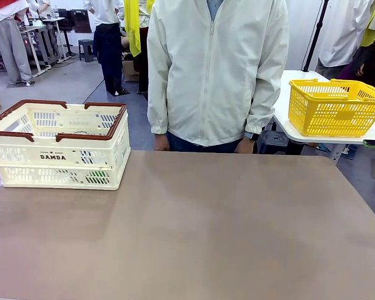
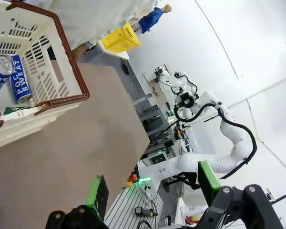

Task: Place the drinks into the Shopping basket.
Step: Pick up one drink and place it into the Shopping basket.

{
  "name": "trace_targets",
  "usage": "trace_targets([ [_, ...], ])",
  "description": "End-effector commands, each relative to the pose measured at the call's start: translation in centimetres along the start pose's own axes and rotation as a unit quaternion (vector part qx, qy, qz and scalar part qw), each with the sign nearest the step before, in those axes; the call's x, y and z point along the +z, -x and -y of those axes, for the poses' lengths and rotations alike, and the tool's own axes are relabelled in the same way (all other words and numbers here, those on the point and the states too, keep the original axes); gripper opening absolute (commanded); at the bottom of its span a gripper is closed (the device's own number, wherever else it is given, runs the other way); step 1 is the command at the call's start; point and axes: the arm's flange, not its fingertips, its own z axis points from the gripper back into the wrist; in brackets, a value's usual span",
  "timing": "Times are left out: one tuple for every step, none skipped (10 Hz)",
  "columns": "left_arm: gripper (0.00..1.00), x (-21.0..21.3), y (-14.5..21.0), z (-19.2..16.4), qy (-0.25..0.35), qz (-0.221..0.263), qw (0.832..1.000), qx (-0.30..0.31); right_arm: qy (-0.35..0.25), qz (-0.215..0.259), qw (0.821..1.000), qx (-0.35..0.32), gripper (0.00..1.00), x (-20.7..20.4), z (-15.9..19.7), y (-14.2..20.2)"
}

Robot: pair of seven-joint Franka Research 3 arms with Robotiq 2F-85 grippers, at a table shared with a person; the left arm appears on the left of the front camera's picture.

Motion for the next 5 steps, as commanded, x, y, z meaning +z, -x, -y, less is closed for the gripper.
trace_targets([
  [1.00, 0.05, -0.02, -0.07, 0.009, 0.001, 1.000, 0.001, -0.002, 0.005, 1.000, -0.007, 1.00, 0.01, -0.51, -0.06],
  [1.00, 0.05, -0.02, -0.07, 0.009, 0.001, 1.000, 0.001, -0.002, 0.005, 1.000, -0.007, 1.00, 0.01, -0.51, -0.06],
  [1.00, 0.05, -0.02, -0.07, 0.009, 0.001, 1.000, 0.001, -0.002, 0.005, 1.000, -0.007, 1.00, 0.01, -0.51, -0.06],
  [1.00, 0.05, -0.02, -0.07, 0.009, 0.001, 1.000, 0.001, -0.002, 0.005, 1.000, -0.007, 1.00, 0.01, -0.51, -0.06],
  [1.00, 0.05, -0.02, -0.07, 0.009, 0.001, 1.000, 0.001, -0.002, 0.005, 1.000, -0.007, 1.00, 0.01, -0.51, -0.06],
])
